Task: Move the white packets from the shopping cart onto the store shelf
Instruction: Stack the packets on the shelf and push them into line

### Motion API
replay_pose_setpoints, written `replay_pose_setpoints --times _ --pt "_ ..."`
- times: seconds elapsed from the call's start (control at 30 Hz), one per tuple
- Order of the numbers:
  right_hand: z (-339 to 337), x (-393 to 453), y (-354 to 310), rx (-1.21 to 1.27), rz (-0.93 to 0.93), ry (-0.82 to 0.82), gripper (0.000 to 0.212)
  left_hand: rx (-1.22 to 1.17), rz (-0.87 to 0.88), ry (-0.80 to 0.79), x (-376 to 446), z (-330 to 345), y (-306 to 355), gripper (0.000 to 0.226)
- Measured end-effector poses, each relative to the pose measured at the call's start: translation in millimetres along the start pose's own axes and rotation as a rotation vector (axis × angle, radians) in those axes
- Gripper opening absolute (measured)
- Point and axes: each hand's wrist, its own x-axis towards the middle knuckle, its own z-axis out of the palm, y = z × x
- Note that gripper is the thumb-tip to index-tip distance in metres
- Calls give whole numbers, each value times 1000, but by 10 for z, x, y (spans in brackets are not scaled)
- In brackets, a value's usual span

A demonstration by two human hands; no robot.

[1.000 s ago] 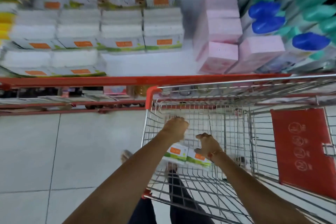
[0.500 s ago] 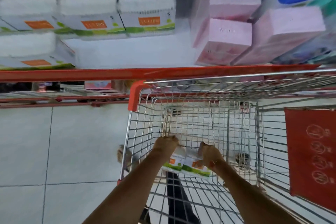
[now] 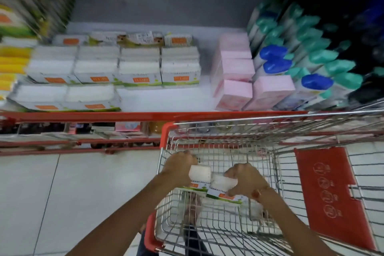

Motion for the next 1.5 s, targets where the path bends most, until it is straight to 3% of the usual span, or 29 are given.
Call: replay_pose_setpoints --times 0.23,0.57,1.0,1.23,1.37,1.43,1.5 --pt "-877 -498 -554 -36 -88 286 55 52 25 278 -517 -1009 -127 58" --pt "-1717 -325 -1336 -102 -290 609 60 58 -169 583 -661 -1871 -626 60" --pt "-1712 290 -1499 -114 -234 545 62 47 -247 465 -187 -1752 -795 59" --pt "-1648 244 -1582 -110 -188 520 62 36 -164 495 -266 -1727 -893 62" --pt "-1556 112 -1799 -19 -240 682 45 -142 -80 671 -530 -1663 -1053 54" --pt "-1445 52 -2055 168 -278 744 29 -290 -97 812 -731 -1578 -1243 38" --pt "-1296 51 -2317 454 -289 660 19 -471 -196 927 -932 -1483 -1459 22"
